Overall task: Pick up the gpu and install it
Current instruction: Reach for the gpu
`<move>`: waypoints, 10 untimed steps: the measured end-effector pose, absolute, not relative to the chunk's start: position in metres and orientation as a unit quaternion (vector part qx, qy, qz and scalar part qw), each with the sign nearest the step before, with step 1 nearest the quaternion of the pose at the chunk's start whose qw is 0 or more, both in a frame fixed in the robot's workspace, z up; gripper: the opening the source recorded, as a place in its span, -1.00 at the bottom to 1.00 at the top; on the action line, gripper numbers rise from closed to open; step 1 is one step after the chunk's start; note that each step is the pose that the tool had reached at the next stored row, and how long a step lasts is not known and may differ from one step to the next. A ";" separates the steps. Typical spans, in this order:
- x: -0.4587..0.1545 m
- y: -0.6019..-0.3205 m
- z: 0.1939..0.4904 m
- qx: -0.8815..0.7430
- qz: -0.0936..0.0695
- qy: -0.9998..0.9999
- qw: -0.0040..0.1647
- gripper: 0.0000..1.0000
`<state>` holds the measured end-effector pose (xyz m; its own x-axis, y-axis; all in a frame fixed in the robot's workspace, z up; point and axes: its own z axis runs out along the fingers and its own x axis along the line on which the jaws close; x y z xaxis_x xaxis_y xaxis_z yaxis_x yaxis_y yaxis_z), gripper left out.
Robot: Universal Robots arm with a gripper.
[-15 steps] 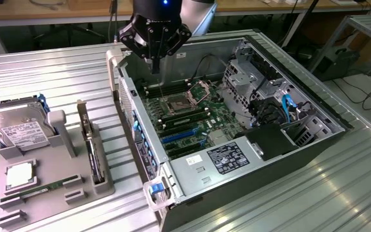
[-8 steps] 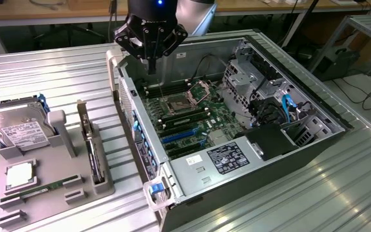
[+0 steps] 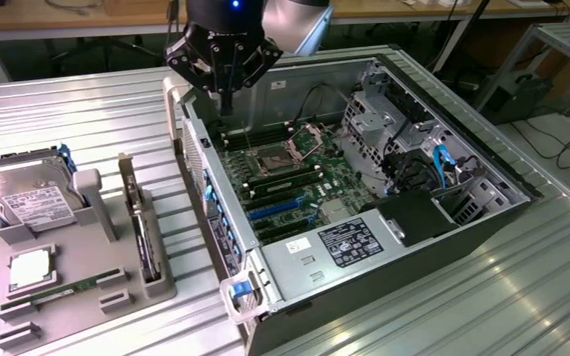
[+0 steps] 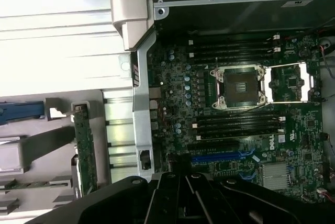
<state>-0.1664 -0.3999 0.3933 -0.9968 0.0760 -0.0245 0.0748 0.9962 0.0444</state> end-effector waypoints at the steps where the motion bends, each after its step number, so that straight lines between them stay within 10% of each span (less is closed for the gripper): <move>1: -0.168 -0.400 0.393 0.038 0.022 0.999 0.013 -0.79; 10: -0.179 -0.404 0.393 0.025 0.022 0.999 0.013 -0.79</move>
<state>-0.1787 -0.4040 0.3932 -0.9984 0.0507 -0.0245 0.0496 0.9978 0.0444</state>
